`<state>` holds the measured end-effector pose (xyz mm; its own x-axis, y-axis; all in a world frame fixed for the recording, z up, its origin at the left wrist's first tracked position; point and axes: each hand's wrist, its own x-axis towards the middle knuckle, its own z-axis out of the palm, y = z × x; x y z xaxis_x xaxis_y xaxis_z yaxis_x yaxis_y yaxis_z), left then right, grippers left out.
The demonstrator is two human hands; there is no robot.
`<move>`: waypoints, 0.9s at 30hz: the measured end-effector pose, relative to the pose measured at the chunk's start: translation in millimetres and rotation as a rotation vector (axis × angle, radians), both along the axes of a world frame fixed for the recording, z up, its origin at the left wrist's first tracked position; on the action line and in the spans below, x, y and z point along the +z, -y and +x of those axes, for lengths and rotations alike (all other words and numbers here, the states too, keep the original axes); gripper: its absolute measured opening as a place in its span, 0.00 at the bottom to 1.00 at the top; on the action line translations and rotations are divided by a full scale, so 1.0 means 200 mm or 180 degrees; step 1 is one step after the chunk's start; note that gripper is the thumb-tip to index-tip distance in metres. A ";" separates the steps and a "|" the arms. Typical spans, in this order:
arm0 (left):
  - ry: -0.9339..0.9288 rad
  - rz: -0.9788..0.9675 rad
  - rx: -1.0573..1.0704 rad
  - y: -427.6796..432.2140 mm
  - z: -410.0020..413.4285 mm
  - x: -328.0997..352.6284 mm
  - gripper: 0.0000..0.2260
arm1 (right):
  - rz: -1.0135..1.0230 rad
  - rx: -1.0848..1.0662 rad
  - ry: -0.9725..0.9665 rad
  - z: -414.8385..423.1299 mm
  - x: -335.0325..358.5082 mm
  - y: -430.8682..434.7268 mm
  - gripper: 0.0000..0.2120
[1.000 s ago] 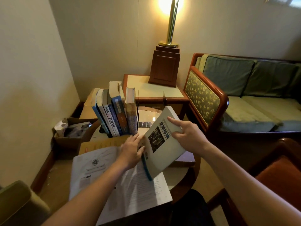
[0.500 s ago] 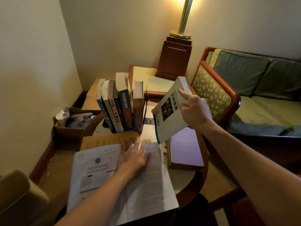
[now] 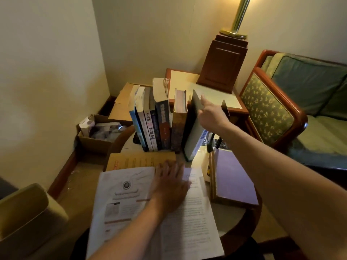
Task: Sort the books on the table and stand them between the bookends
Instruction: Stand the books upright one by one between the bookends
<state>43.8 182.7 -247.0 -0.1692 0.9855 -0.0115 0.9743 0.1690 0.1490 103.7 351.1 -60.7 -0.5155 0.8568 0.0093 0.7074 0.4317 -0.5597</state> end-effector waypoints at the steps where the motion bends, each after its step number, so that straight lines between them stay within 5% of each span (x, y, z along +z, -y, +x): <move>1: -0.0023 0.0079 0.0026 0.00 0.00 -0.01 0.31 | -0.0063 0.0064 0.0012 -0.03 0.00 0.01 0.29; 5: 0.0036 0.0192 0.0110 0.00 0.00 -0.04 0.31 | -0.0185 0.0370 -0.0047 -0.08 0.02 0.06 0.30; 10: 0.0030 0.0283 0.0126 -0.01 0.00 -0.06 0.31 | -0.0097 0.0466 0.0240 -0.04 -0.01 0.04 0.44; 15: -0.0009 0.0279 0.0129 -0.01 0.00 -0.07 0.31 | 0.0310 0.0430 0.0378 -0.05 -0.05 0.01 0.36; 27: -0.0025 0.0148 0.0084 -0.01 0.00 -0.05 0.32 | 0.0165 0.0576 0.0141 0.00 -0.07 0.00 0.48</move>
